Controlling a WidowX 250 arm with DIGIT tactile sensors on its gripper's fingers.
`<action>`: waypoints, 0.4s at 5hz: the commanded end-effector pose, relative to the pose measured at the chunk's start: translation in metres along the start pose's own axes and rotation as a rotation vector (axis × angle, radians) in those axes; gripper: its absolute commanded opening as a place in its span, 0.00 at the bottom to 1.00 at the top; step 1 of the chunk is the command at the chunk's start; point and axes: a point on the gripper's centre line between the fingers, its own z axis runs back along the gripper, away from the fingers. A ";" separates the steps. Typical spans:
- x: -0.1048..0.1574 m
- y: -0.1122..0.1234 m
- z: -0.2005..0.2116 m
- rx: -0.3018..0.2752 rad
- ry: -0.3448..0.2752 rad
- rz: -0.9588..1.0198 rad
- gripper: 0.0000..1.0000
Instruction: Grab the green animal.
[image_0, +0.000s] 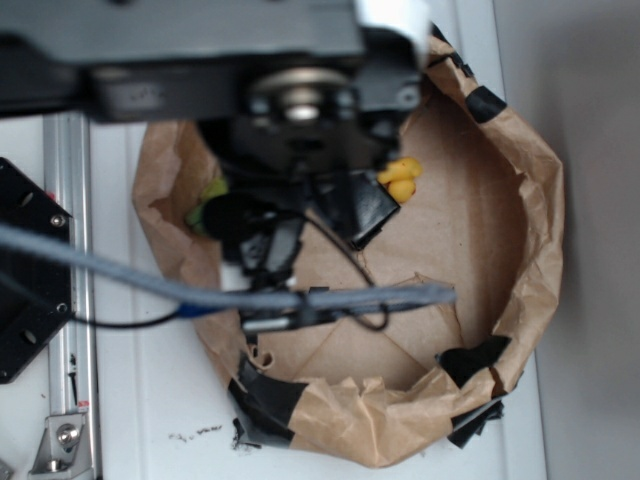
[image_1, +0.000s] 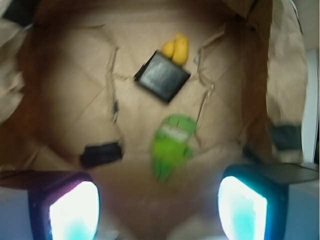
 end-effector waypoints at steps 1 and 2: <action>-0.009 0.024 -0.083 0.139 -0.029 -0.116 1.00; 0.003 0.032 -0.102 0.081 0.001 -0.145 1.00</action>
